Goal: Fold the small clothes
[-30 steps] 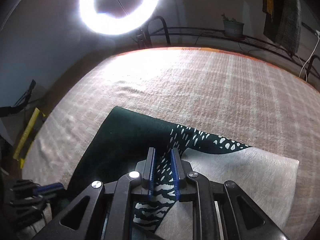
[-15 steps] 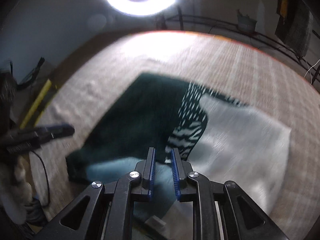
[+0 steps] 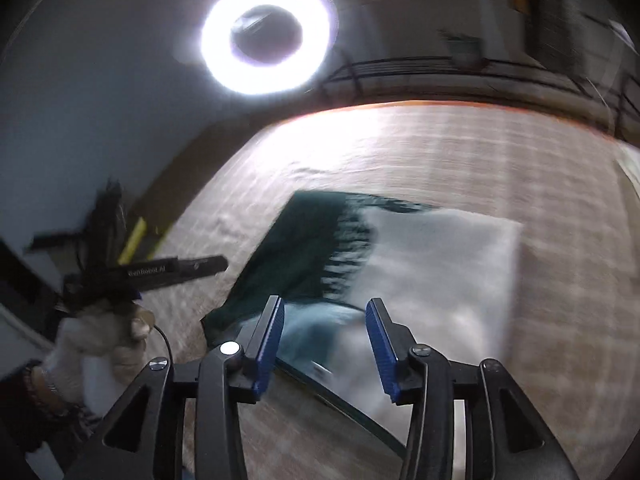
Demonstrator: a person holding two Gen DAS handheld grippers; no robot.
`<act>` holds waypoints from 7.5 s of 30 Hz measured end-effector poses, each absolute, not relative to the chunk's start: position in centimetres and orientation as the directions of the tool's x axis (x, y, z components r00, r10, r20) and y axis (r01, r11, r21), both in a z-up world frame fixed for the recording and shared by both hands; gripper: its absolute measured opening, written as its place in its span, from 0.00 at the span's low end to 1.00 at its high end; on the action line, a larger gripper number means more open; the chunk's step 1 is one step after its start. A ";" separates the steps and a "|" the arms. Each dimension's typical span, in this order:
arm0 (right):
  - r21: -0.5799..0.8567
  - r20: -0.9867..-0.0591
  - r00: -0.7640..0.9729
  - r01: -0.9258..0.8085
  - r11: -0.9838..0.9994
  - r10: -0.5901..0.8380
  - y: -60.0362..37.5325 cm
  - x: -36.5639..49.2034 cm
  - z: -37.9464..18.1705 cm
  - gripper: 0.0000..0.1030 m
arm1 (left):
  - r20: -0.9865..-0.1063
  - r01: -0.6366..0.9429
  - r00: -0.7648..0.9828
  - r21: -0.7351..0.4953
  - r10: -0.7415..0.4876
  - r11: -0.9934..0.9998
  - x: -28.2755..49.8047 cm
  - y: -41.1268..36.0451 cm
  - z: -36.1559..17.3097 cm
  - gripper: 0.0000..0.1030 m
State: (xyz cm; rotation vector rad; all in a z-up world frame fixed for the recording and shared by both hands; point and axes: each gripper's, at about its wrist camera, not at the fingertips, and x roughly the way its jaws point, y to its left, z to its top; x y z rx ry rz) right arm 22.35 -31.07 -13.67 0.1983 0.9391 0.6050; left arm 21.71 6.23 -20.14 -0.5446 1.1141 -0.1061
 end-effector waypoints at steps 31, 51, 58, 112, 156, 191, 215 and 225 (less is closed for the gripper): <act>0.800 -0.529 0.361 -0.090 0.593 0.768 -39.4 28.4 -23.9 0.30 | -0.788 -0.156 0.427 -0.547 -0.443 0.823 27.0 2.4 -21.3 0.37; 0.636 -0.652 0.415 -0.157 0.756 0.635 -36.1 27.6 -19.7 0.03 | -0.819 -0.082 0.493 -0.378 -0.292 0.922 25.8 -1.1 -18.4 0.01; 0.603 -0.651 0.446 -0.189 0.775 0.614 -36.0 27.6 -17.4 0.03 | -0.792 -0.063 0.516 -0.414 -0.326 0.908 25.5 -1.3 -16.8 0.01; 0.306 -0.681 0.670 -0.107 0.946 0.296 -60.0 28.0 -10.4 0.03 | -0.690 0.385 0.481 -0.388 -0.541 0.838 35.7 -33.8 -11.4 0.00; 0.051 -0.672 0.737 0.136 0.989 -0.067 -72.7 31.4 -5.7 0.29 | -0.661 0.422 0.567 -0.279 -0.492 0.862 36.1 -43.4 -7.3 0.33; 0.031 -0.543 0.821 0.231 0.972 -0.178 -49.3 6.9 4.5 0.62 | -0.465 0.531 0.721 -0.106 -0.514 0.841 9.7 -20.8 4.2 0.73; 0.073 -0.482 0.848 0.290 0.954 -0.221 -48.3 7.0 -0.3 1.00 | -0.421 0.495 0.795 0.037 -0.436 0.868 7.0 -20.3 1.7 1.00; 0.072 -0.487 0.846 0.287 0.955 -0.218 -47.9 7.3 -0.6 1.00 | -0.444 0.484 0.790 0.029 -0.423 0.875 6.8 -20.1 1.2 1.00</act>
